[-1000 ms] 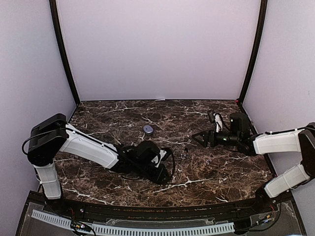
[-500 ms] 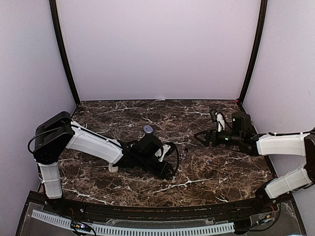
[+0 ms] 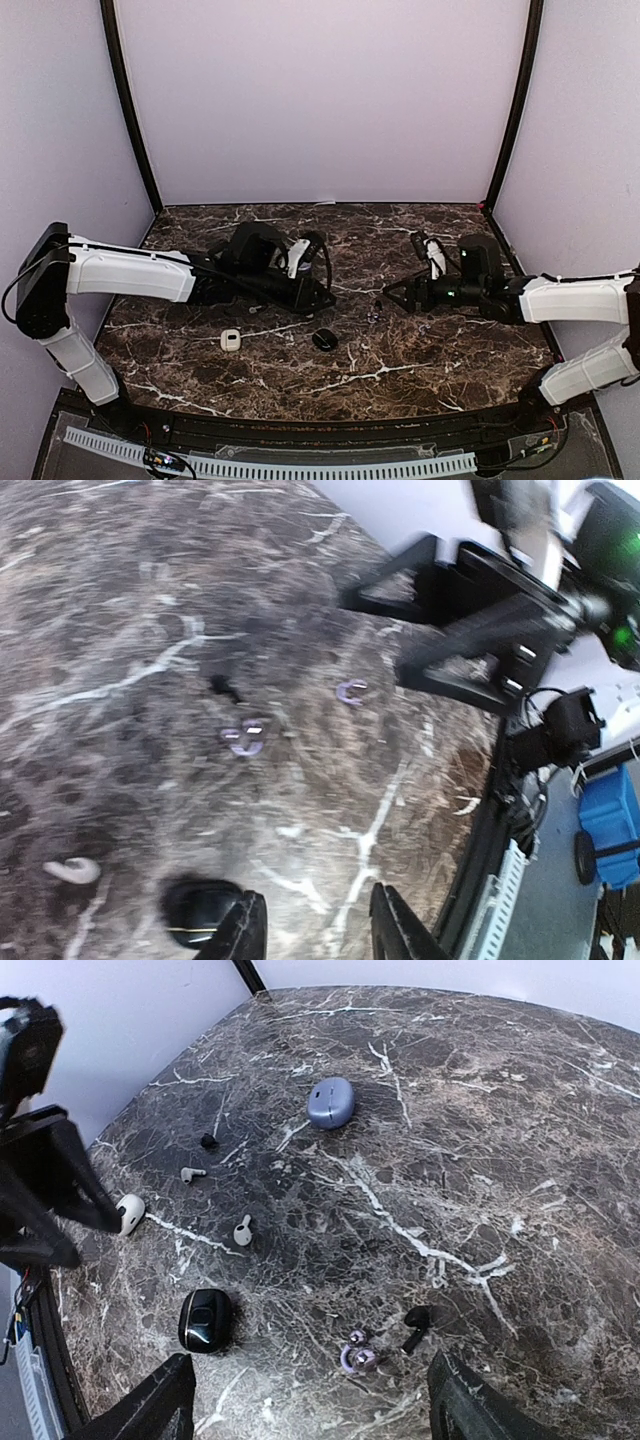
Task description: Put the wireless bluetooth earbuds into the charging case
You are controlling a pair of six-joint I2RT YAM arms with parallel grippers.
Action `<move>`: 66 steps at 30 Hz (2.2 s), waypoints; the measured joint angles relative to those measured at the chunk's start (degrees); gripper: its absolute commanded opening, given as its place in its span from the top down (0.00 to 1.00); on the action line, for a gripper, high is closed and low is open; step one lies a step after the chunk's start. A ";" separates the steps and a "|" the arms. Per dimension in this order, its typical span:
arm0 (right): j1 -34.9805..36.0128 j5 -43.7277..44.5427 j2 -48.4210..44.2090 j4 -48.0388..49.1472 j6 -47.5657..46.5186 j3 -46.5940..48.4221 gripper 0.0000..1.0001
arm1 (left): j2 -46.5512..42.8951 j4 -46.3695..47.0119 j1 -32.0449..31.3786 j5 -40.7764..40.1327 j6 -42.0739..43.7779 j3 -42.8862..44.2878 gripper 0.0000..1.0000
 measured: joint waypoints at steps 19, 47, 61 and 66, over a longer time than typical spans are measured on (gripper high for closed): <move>14.95 9.07 2.01 5.05 4.66 -4.72 0.20 | 2.47 -1.53 11.19 0.48 3.37 -1.27 0.57; 21.73 16.37 12.57 10.58 3.91 -5.38 0.23 | 10.10 1.81 13.20 1.27 4.31 -1.05 0.49; 22.38 16.74 17.99 11.93 2.84 -4.02 0.26 | 17.81 0.68 13.75 3.28 5.81 5.79 0.54; 24.35 17.92 20.44 11.78 1.42 -0.59 0.24 | 19.08 -0.20 13.84 5.77 6.47 6.71 0.54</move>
